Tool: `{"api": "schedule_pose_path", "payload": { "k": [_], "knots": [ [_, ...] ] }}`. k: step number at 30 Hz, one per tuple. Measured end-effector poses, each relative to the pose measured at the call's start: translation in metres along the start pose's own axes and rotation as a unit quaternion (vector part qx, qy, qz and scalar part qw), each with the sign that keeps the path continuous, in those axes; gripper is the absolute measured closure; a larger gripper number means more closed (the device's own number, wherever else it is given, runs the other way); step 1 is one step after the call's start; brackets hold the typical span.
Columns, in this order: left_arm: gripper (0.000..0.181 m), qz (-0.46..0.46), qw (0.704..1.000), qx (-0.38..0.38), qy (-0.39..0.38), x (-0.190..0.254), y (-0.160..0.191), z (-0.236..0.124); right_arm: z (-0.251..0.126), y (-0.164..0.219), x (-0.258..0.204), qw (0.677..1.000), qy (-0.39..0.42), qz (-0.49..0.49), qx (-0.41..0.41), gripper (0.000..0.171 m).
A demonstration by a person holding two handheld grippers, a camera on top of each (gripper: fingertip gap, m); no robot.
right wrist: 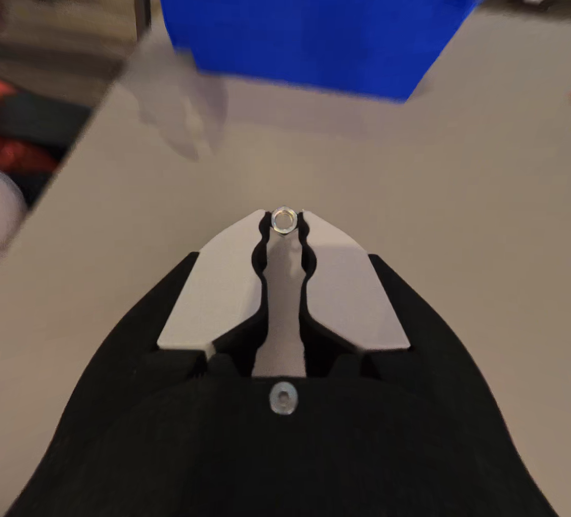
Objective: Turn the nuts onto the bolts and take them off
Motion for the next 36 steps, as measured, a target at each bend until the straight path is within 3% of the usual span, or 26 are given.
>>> {"api": "schedule_pose_path", "payload": {
  "k": [5,8,12,20,33,36],
  "knots": [
    [0.166,-0.006,0.997,-0.048,0.057,-0.011,-0.023,0.065,-0.136,-0.080,-0.016,0.973,0.064,-0.012,0.220,0.154],
    [0.166,-0.004,0.992,-0.068,0.110,-0.012,-0.044,0.108,-0.183,-0.086,-0.031,0.963,0.104,-0.031,0.247,0.155],
    [0.166,0.026,0.989,-0.052,0.137,-0.011,-0.077,0.152,-0.215,-0.082,-0.041,0.960,0.129,-0.033,0.247,0.155],
    [0.166,0.172,0.981,-0.057,0.065,-0.018,-0.094,0.184,-0.199,-0.077,-0.029,0.975,0.156,-0.039,0.154,0.154],
    [0.166,0.212,0.970,-0.104,0.049,-0.032,-0.076,0.171,-0.150,-0.075,-0.025,0.983,0.144,-0.077,0.090,0.154],
    [0.166,0.208,0.973,-0.084,0.052,-0.031,-0.084,0.167,-0.143,-0.076,-0.026,0.983,0.145,-0.086,0.078,0.154]
  ]
}}
Point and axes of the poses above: each gripper's, where its closed fingertips meet, z out along the fingers, y out of its underside, x = y × z across the jaws, the point moved 6 cm from there along -z, back along the fingers
